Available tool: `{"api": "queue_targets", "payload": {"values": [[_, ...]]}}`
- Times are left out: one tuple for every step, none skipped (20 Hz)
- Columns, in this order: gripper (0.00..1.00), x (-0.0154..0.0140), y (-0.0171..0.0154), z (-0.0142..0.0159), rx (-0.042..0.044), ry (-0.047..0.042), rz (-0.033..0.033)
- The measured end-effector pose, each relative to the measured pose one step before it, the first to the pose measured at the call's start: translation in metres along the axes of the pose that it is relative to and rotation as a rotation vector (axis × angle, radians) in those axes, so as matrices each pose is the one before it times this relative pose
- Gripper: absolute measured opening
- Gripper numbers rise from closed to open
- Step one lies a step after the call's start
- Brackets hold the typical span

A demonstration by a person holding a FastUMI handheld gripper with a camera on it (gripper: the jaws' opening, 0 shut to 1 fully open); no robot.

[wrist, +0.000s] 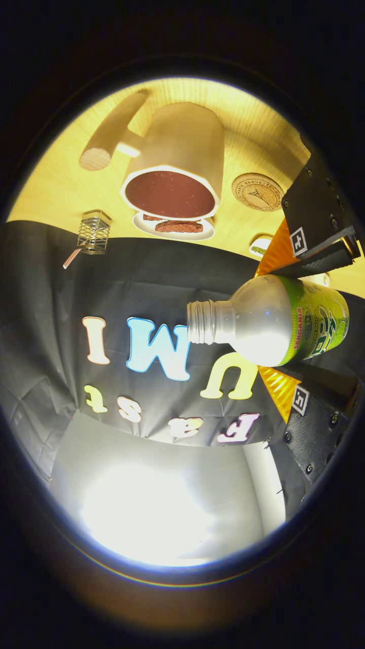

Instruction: Take the bottle from table, then pour the juice into the cup, finally place the bottle on the coaster

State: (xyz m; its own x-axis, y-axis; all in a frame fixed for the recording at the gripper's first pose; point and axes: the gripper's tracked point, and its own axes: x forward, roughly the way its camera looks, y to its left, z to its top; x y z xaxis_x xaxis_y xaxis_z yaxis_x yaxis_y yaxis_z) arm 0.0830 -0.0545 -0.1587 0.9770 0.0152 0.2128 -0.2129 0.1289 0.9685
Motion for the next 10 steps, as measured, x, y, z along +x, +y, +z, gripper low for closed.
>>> {"api": "queue_targets", "payload": {"values": [[0.77, 0.00094, -0.00001, 0.00106, 0.02420, -0.00488, 0.00720], [0.77, -0.00094, 0.00180, 0.00059, 0.02385, -0.00694, 0.00705], [0.77, 0.00018, 0.00049, 0.00094, 0.02048, -0.00638, 0.00514], [0.77, 0.00049, -0.00019, 0.00136, 0.01956, -0.00650, 0.00384], [0.77, -0.00027, -0.00095, 0.00065, 0.01596, -0.00379, -0.00159], [0.77, -0.00131, -0.00103, 0.00132, 0.01231, -0.00622, -0.00219], [0.77, 0.00032, -0.00023, 0.00159, 0.01202, -0.00721, 0.00437], [0.77, -0.00075, 0.00178, 0.00083, 0.01464, -0.00593, 0.00443], [0.77, 0.00026, 0.00028, 0.00050, 0.01500, -0.00427, 0.00308], [0.77, -0.00052, 0.00041, 0.00061, 0.01122, -0.00354, 0.00132]]}}
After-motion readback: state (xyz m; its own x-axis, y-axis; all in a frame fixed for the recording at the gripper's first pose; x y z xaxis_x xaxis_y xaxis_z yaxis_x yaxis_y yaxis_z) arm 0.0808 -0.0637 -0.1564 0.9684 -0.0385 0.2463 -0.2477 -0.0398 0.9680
